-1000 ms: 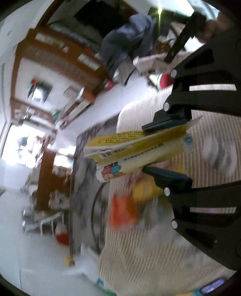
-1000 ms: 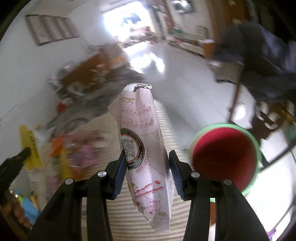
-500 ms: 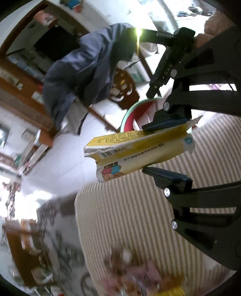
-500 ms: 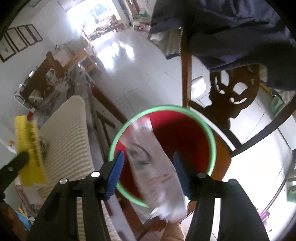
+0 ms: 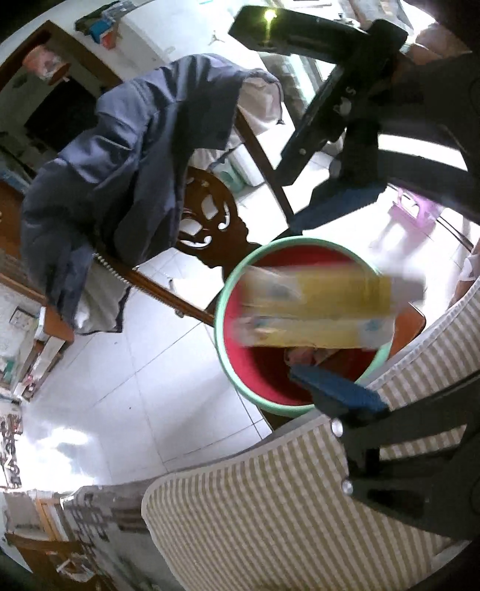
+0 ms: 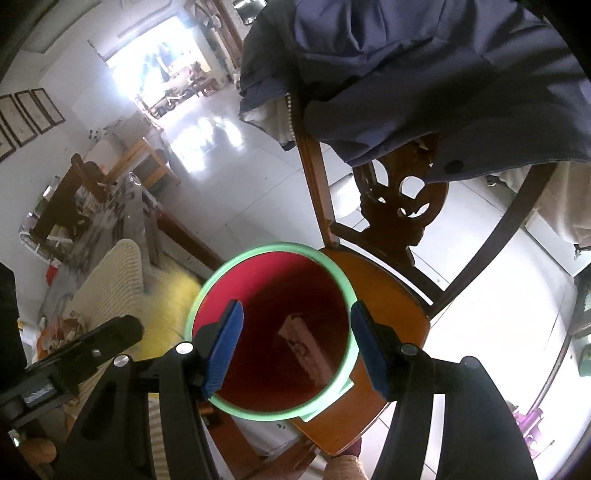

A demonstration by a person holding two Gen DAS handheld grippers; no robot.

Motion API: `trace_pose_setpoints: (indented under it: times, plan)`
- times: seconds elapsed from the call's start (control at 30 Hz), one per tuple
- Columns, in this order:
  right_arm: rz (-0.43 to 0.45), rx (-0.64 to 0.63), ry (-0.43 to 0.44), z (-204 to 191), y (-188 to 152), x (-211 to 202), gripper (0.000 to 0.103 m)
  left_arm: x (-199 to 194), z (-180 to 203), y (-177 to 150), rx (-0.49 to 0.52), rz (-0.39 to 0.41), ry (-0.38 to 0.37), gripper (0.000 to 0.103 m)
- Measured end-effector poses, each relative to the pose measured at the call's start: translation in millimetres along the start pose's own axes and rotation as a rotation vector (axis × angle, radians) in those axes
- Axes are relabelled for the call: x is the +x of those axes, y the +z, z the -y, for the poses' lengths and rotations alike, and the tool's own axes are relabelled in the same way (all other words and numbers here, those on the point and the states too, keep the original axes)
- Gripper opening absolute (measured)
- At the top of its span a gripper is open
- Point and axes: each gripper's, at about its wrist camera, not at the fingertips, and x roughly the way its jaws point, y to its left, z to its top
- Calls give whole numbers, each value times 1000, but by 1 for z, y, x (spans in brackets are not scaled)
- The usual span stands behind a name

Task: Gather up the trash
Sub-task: 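Carry both items over the red bin and open both tools to drop them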

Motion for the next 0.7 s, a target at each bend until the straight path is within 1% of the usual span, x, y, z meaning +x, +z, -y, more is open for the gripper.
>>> trace_pose_setpoints:
  times: [0.13,0.17,0.27,0.37,0.47,0.57,0.7]
  plan:
    - [16,-15,12,-12,1,-4,61,-23,-10,1,-21,40,21,76]
    - [21,-24,17,-18,1,-5,61,-32,-14,-1,-30,56,31,78]
    - [36,-53,33,-40,0,-6,65,-56,-29,-7,-59,92,74,79]
    - [40,-80,50,-62,-4,-5,67,-83,-55,-21,-130,122,92,79]
    - [35,-111,75,-95,-11,-2,68,-101,-78,-35,-178,135,107,79]
    - [28,-150,99,-129,-22,2,68,-121,-102,-48,-199,148,134,79]
    - [18,-204,121,-177,-44,3,69,-154,-138,-68,-216,181,167,79]
